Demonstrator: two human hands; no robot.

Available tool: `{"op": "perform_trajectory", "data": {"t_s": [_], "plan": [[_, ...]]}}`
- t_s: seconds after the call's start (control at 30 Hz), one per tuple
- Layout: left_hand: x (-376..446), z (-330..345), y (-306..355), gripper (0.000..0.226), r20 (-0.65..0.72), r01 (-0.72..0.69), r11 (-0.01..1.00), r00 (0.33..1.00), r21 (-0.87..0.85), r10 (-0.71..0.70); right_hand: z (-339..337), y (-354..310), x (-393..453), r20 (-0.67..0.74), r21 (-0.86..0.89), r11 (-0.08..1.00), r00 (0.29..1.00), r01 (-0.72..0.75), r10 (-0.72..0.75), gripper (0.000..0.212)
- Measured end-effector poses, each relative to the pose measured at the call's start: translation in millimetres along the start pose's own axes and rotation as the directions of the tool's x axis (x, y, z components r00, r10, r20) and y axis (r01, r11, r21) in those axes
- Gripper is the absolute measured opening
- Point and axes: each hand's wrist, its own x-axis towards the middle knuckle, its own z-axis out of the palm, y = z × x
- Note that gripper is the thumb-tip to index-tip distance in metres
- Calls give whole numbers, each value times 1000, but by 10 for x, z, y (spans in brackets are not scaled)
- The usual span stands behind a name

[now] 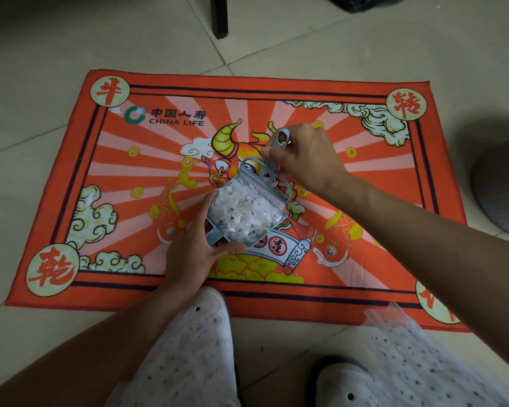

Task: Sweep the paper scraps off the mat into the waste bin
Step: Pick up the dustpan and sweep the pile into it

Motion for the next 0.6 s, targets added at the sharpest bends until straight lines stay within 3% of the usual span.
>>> {"op": "perform_trajectory", "data": {"t_s": [0.33, 0.6], "plan": [[78, -18, 52, 111, -3, 16, 999, 1000, -38, -16, -113, -76, 15, -21, -24, 999, 999, 24, -25, 25], [254, -48, 265, 106, -2, -56, 996, 998, -74, 56, -336, -19, 126, -86, -80, 996, 995, 35, -41, 31]]}}
